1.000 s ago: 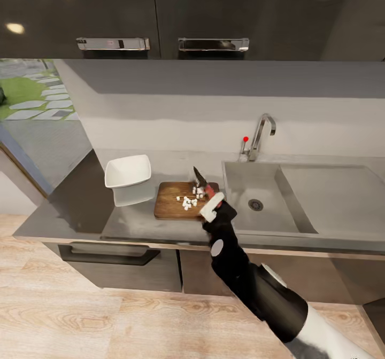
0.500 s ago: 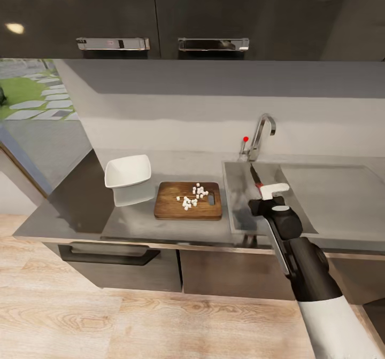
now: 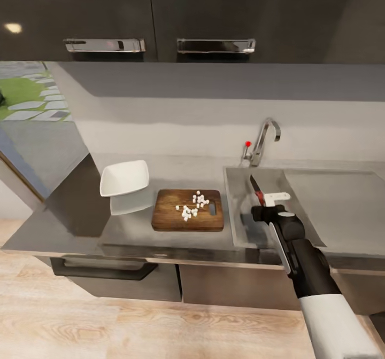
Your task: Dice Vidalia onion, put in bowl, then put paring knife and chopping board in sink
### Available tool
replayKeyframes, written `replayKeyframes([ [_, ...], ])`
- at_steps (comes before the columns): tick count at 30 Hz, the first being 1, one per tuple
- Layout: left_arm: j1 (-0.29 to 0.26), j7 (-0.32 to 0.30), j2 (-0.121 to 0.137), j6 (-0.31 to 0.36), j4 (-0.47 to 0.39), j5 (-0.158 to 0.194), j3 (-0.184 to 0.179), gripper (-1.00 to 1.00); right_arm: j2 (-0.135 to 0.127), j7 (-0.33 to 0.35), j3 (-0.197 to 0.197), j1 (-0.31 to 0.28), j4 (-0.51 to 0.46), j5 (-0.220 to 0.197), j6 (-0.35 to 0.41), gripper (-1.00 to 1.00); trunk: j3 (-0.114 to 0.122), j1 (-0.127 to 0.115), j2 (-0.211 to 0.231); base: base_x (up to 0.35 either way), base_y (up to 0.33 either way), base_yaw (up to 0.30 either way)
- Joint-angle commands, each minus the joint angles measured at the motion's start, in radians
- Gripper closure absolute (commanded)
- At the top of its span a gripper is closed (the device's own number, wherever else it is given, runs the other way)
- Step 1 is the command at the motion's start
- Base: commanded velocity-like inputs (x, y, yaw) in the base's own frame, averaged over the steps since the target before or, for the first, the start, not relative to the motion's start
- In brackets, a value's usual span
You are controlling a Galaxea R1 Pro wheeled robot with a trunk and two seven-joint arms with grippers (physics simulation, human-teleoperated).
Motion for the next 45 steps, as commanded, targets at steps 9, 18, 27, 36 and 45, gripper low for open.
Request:
replayKeyframes([
  [9, 0.0, 0.002, 0.001, -0.002, 0.001, 0.01, -0.002, -1.0, 0.001, -0.001, -0.001, -0.001, 0.208, 0.006, -0.143, 1.0, -0.001, 0.001, -0.001, 0.07, 0.0, 0.0],
  [18, 0.0, 0.002, 0.001, -0.002, -0.008, 0.01, -0.002, -1.0, 0.0, -0.001, -0.007, -0.001, 0.319, 0.006, -0.261, 1.0, -0.001, 0.001, -0.001, 0.0, 0.0, 0.0],
  [27, 0.0, 0.002, 0.001, -0.002, -0.008, 0.01, -0.002, -1.0, -0.001, -0.001, -0.008, -0.001, 0.315, -0.001, -0.265, 1.0, -0.001, 0.001, -0.001, 0.0, 0.0, 0.0],
  [36, 0.0, 0.002, 0.001, -0.002, -0.009, 0.01, -0.002, -1.0, -0.001, -0.01, -0.003, -0.001, 0.166, -0.012, -0.216, -1.0, -0.001, 0.001, -0.001, 0.0, 0.0, 0.0],
  [45, 0.0, 0.002, 0.001, -0.002, -0.01, 0.01, -0.005, -1.0, 0.005, -0.005, -0.003, -0.001, 0.263, -0.014, -0.249, -1.0, -0.001, 0.001, -0.001, 0.0, 0.0, 0.0],
])
